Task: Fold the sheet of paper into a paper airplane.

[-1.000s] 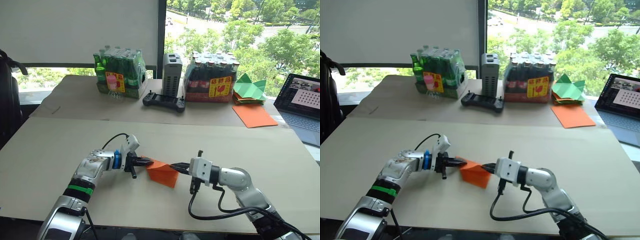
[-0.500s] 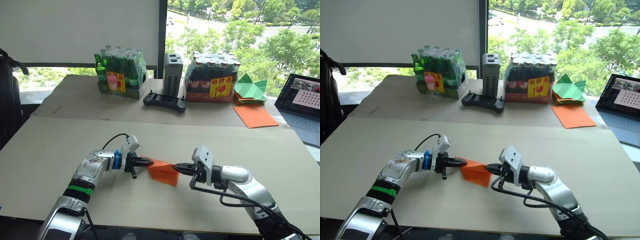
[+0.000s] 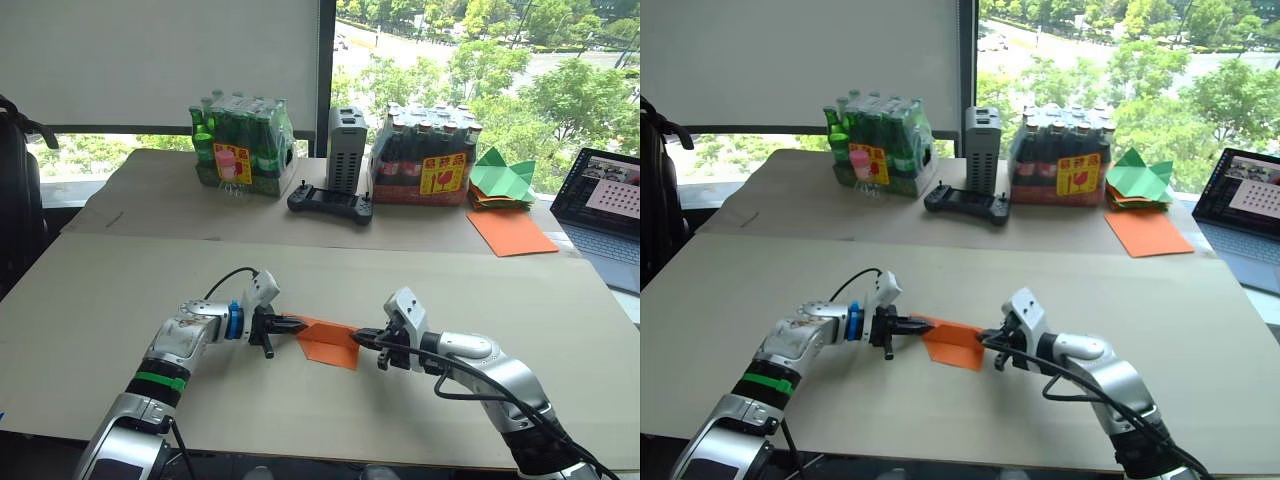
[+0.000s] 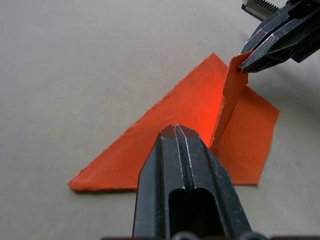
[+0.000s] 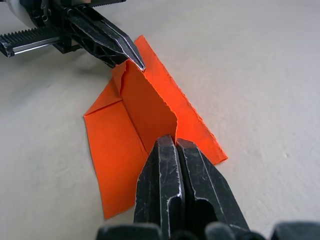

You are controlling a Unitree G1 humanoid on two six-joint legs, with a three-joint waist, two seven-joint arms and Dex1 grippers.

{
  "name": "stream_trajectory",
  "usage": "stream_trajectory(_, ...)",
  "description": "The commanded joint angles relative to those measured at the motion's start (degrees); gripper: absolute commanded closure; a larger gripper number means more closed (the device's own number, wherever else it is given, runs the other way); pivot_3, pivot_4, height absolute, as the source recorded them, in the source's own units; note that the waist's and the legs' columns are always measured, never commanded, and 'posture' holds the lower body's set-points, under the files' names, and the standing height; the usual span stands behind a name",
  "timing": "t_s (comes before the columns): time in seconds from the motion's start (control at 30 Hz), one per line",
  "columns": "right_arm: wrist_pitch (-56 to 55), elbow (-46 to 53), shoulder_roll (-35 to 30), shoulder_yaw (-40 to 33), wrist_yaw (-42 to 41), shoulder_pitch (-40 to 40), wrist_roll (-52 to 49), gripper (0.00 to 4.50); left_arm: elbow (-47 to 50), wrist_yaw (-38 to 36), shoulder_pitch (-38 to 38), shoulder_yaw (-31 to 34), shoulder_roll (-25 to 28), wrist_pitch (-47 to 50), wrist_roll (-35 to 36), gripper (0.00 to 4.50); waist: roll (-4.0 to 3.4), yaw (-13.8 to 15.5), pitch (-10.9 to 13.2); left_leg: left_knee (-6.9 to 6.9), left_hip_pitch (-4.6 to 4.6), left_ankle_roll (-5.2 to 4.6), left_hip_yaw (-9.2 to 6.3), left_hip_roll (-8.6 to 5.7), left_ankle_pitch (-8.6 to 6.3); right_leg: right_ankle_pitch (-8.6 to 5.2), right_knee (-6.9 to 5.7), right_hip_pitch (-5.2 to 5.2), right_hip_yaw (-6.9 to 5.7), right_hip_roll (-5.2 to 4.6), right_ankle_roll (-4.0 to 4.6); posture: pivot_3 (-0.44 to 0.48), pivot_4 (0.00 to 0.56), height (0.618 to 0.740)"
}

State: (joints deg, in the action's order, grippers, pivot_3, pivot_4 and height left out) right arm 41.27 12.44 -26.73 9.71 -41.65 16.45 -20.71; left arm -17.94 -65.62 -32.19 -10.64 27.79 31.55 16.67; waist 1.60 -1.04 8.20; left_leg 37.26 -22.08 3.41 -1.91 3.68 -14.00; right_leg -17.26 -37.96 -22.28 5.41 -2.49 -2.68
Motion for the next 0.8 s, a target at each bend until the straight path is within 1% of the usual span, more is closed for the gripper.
stream_trajectory(0.03, 3.3, -1.0, 0.2, -1.4, 1.7, 0.7, -0.7, 4.48, 0.9, 0.4, 0.9, -0.4, 0.3, 1.0, -0.5, 4.5, 0.0, 0.0, 0.0, 0.0, 0.0, 0.0, 0.0, 0.0, 0.0, 0.0, 0.0, 0.0, 0.0, 0.0, 0.0, 0.0, 0.15, 0.74)
stream_trajectory(0.17, 3.3, -2.3, 0.1, -0.2, 3.2, 1.5, 1.2, 4.48, 1.0, 0.6, 1.1, -0.2, 0.3, 1.0, -0.5, 4.5, 0.0, 0.0, 0.0, 0.0, -0.01, -0.02, 0.0, 0.0, -0.01, 0.0, 0.02, 0.0, 0.0, -0.01, 0.0, 0.0, 0.15, 0.74)
stream_trajectory(0.33, 1.5, -2.6, -0.5, 2.2, 2.5, 2.3, 2.9, 4.48, 1.4, 1.2, 1.3, 0.6, 0.3, 1.4, -0.1, 4.5, 0.0, 0.0, 0.0, 0.02, 0.01, -0.02, 0.0, 0.0, -0.01, 0.0, 0.0, 0.01, 0.0, 0.0, 0.0, 0.0, 0.15, 0.74)
stream_trajectory(0.57, -0.1, -3.2, -1.5, 4.7, 1.3, 2.2, 4.8, 4.48, 1.7, 4.4, -0.2, 5.1, 0.6, 0.8, 1.3, 4.5, 0.0, -0.3, 0.0, 0.02, 0.01, -0.02, 0.0, 0.02, -0.01, 0.0, -0.01, 0.0, 0.01, 0.03, -0.01, 0.0, 0.15, 0.74)
stream_trajectory(0.67, -0.6, -3.2, -1.6, 4.9, 0.7, 2.0, 5.2, 4.48, 5.4, 6.2, -1.2, 7.6, -0.5, 4.1, 4.1, 4.5, 0.0, -0.2, 0.0, 0.02, -0.01, -0.02, -0.01, 0.02, -0.01, 0.0, 0.0, 0.0, 0.0, 0.02, -0.01, 0.0, 0.15, 0.74)
stream_trajectory(0.8, -0.8, -3.4, -1.8, 5.0, 0.4, 1.9, 5.5, 4.48, 12.5, 6.4, -0.5, 7.6, -0.6, 6.5, 6.3, 4.5, 0.0, -0.2, 0.0, 0.03, -0.03, -0.02, -0.01, 0.02, -0.01, 0.0, 0.0, 0.0, 0.0, 0.02, -0.01, 0.0, 0.15, 0.74)
